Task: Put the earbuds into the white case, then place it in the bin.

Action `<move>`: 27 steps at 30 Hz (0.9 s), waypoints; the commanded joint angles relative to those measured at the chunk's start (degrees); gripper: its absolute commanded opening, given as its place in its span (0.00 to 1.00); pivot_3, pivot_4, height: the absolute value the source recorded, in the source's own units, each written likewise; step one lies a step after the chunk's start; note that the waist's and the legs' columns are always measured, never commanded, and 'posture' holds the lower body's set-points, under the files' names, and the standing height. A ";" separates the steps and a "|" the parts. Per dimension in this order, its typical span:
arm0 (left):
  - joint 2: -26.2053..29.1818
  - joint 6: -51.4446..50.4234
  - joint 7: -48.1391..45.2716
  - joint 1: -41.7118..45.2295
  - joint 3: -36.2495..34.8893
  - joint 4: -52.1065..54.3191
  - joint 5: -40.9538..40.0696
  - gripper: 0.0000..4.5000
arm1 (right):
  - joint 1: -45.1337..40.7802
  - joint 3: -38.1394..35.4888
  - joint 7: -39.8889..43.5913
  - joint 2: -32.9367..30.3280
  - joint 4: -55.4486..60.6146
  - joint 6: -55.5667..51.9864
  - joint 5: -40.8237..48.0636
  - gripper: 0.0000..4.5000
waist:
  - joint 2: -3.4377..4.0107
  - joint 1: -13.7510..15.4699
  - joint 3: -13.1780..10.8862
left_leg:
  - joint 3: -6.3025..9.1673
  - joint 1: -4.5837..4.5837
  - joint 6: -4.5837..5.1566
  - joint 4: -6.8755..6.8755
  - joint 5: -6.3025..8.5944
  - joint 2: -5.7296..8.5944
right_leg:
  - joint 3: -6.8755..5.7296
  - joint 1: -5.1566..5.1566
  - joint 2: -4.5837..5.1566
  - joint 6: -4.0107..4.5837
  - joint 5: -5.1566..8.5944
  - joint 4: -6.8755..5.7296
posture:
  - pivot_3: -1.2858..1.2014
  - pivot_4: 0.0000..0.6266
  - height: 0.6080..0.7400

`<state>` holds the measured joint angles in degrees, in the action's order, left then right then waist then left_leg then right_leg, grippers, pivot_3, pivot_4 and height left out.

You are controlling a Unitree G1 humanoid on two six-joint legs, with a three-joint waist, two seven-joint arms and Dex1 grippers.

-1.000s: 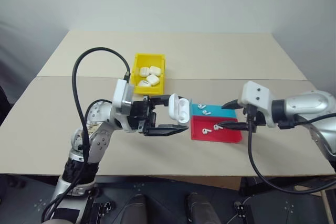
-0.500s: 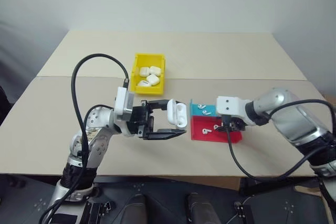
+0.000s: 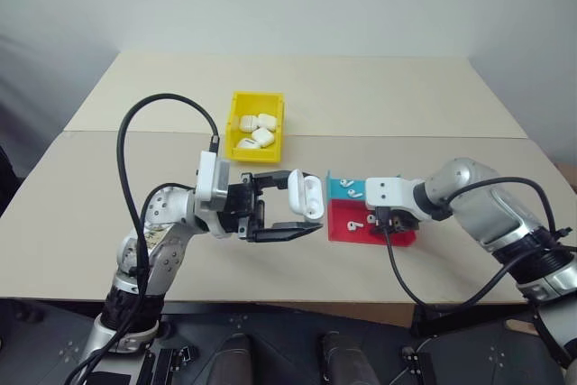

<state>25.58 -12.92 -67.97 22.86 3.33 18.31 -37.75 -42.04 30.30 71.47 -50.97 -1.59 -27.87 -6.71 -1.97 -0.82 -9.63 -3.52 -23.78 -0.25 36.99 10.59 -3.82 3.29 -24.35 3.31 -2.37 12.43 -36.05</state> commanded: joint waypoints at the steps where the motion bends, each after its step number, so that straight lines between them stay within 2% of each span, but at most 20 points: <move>1: 0.55 -0.36 0.69 0.06 -0.80 2.27 -1.20 0.63 | 0.81 -1.20 1.35 -0.04 1.00 1.02 -0.62 0.51 | 0.00 0.00 0.00 | 0.00 0.00 0.00 0.00 0.00 0.00 | 0.00 0.00 0.00 0.01 0.00 0.00 | 0.52 0.24 1.00; 3: 0.70 -0.37 0.78 0.06 -0.77 2.25 -1.32 0.63 | 1.00 -1.69 1.61 0.41 1.10 0.86 -0.17 0.44 | 0.00 0.00 0.00 | 0.00 0.00 0.00 0.00 0.00 0.00 | 0.00 0.01 0.00 0.03 0.02 0.00 | 0.52 0.24 1.00; 7: 0.88 -0.21 0.83 0.19 -0.63 1.94 -1.37 0.63 | 1.39 -2.21 1.85 0.40 1.71 0.69 -0.48 0.15 | 0.00 -0.07 0.00 | 0.00 0.02 0.00 0.00 0.00 0.00 | 0.00 0.01 0.00 0.03 0.02 -0.01 | 0.52 0.24 1.00; 12: 0.93 -0.08 0.63 0.31 -0.59 1.64 -1.46 0.63 | 2.14 -3.23 1.36 0.32 2.09 0.46 -0.73 0.15 | 0.00 0.00 0.00 | 0.00 0.01 0.00 0.00 0.00 0.00 | -0.01 0.01 0.00 0.03 0.02 0.00 | 0.52 0.24 1.00; 16: 0.94 -0.16 0.21 0.76 -0.61 1.13 -1.66 0.63 | 2.71 -8.02 1.24 -0.44 5.84 -3.12 2.30 0.15 | 0.00 0.00 0.00 | 0.00 0.01 0.00 0.00 0.00 0.00 | -0.01 0.01 0.00 0.03 0.02 0.00 | 0.52 0.24 1.00; 20: 0.85 -1.27 -0.13 1.70 -1.06 0.44 -3.01 0.63 | 4.26 -19.37 2.47 -1.42 15.11 -13.08 13.00 0.15 | 0.01 0.02 -0.01 | 0.01 -0.05 0.00 -0.01 0.00 0.00 | -0.01 -0.04 0.00 -0.05 -0.03 0.00 | 0.52 0.24 1.00; 23: 0.70 -1.77 -0.35 2.26 -1.10 -0.17 -3.46 0.63 | 5.61 -28.16 -0.13 -0.26 20.91 -19.36 20.16 0.15 | 0.01 0.06 0.00 | 0.02 -0.04 0.00 -0.01 0.00 -0.01 | -0.02 -0.02 0.00 -0.13 -0.07 0.01 | 0.52 0.24 1.00; 25: 0.18 -2.02 -0.18 2.89 -0.57 -0.70 -3.37 0.63 | 5.89 -36.71 -4.49 3.49 24.62 -24.24 26.09 0.15 | 0.00 0.00 0.00 | 0.03 -0.01 0.00 -0.01 0.00 -0.02 | -0.04 0.01 0.00 -0.08 -0.04 0.01 | 0.52 0.24 1.00; 27: -0.45 -3.07 0.03 4.19 0.15 -1.68 -3.55 0.63 | 5.07 -48.19 -10.71 10.09 28.69 -29.91 34.14 0.15 | 0.00 -0.01 -0.01 | 0.02 0.00 0.00 0.00 0.00 -0.02 | -0.03 0.02 -0.01 0.02 0.02 0.00 | 0.52 0.24 1.00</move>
<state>25.48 -15.40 -68.14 25.25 3.36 16.37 -40.48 -35.73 -9.75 64.87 -42.51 22.99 -53.78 21.37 -1.97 -0.83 -9.64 -3.48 -23.78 -0.26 36.99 10.59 -3.85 3.25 -24.33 3.28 -2.37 12.43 -36.06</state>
